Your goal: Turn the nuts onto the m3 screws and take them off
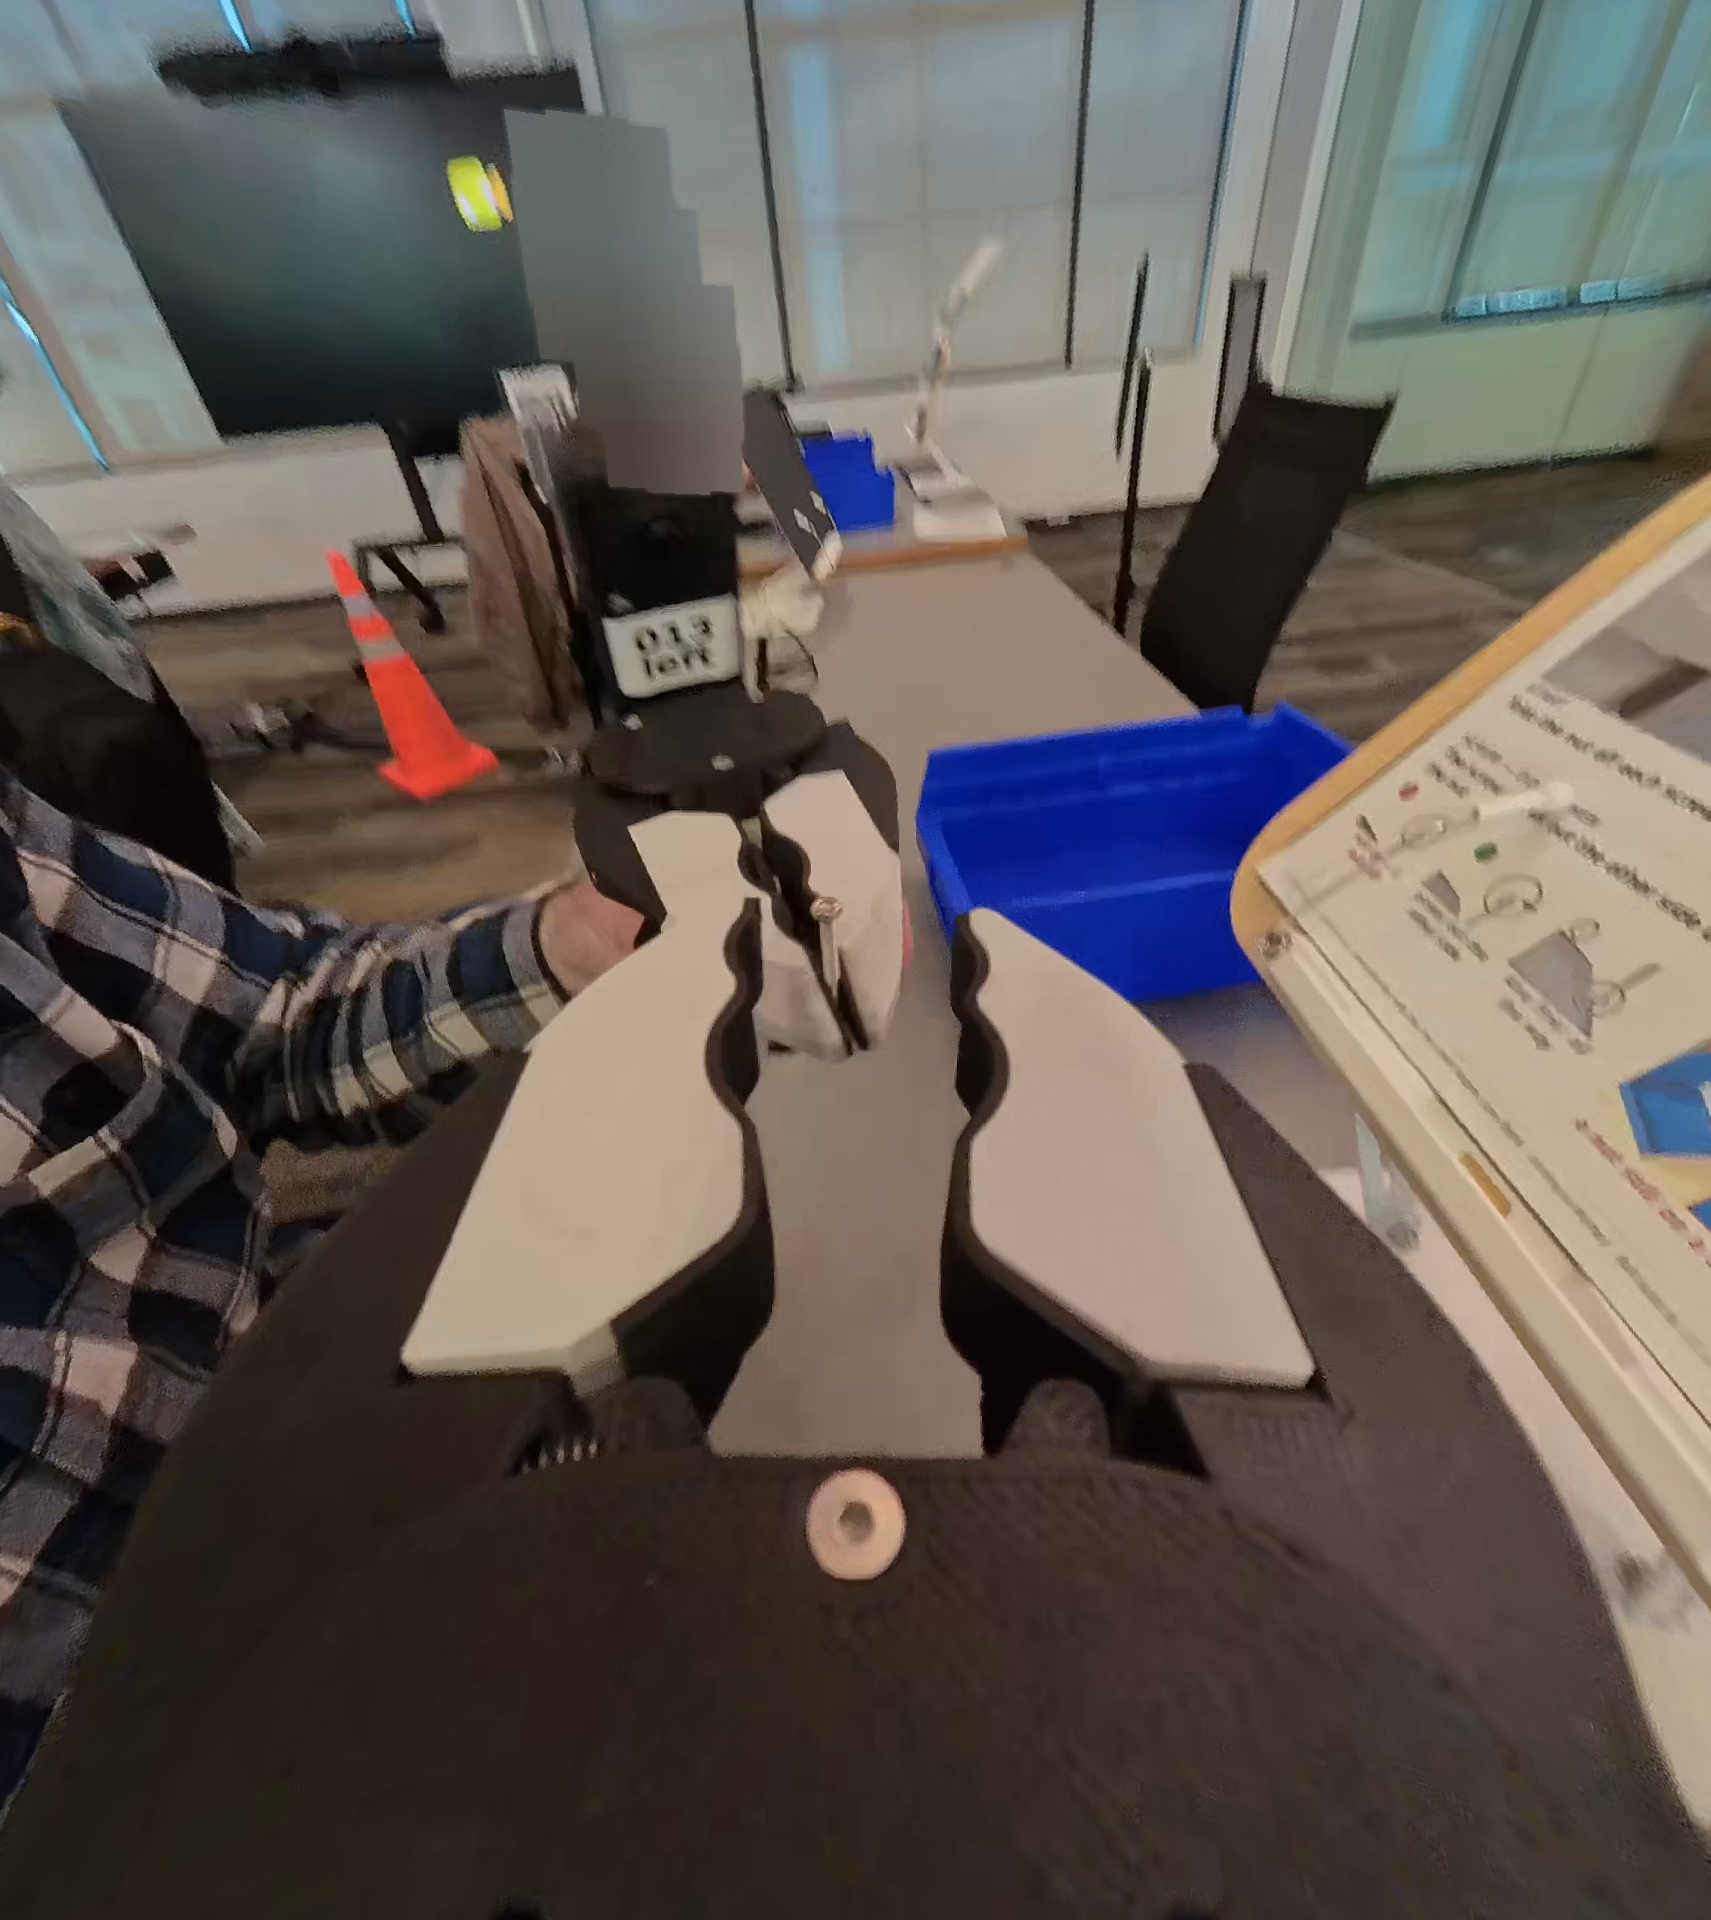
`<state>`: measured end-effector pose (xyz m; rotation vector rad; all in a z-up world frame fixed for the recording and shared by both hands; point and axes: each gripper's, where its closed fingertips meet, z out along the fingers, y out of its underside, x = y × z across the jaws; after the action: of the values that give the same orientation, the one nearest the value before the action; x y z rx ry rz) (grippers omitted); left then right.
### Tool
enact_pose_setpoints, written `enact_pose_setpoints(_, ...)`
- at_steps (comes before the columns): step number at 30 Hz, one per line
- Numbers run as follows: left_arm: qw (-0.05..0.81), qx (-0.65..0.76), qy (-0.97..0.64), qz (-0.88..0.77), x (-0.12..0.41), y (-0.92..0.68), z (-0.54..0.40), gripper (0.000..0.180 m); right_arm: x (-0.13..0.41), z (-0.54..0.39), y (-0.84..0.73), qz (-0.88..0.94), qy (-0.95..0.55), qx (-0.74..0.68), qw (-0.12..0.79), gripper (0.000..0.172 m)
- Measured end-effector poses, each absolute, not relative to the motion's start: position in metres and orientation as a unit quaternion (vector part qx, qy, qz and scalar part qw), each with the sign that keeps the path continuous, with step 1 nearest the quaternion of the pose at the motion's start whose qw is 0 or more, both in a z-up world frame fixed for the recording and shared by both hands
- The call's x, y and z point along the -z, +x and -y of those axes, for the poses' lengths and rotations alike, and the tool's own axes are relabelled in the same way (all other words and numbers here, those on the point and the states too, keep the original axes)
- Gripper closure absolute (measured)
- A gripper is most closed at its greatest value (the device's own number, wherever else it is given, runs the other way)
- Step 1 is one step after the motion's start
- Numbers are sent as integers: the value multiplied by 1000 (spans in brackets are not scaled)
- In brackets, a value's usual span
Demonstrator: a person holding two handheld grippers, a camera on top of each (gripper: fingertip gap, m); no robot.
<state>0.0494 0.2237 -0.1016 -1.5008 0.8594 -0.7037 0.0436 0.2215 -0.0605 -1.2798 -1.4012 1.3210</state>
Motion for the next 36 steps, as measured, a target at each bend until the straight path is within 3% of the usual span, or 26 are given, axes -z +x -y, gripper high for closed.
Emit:
enact_pose_setpoints(10, 620, 127, -665, -397, 114, 48, -235, 179, 86, -222, 39, 579, -586, -416, 385, 149)
enact_pose_setpoints(26, 609, 75, -673, -412, 121, 45, -240, 179, 92, -223, 38, 590, -588, -409, 373, 165)
enact_pose_setpoints(31, 580, 93, -680, -439, 127, 45, -236, 179, 98, -220, 39, 637, -561, -369, 379, 166)
enact_pose_setpoints(36, 504, 266, -663, -485, 126, 54, -214, 179, 99, -207, 46, 734, -475, -286, 393, 166)
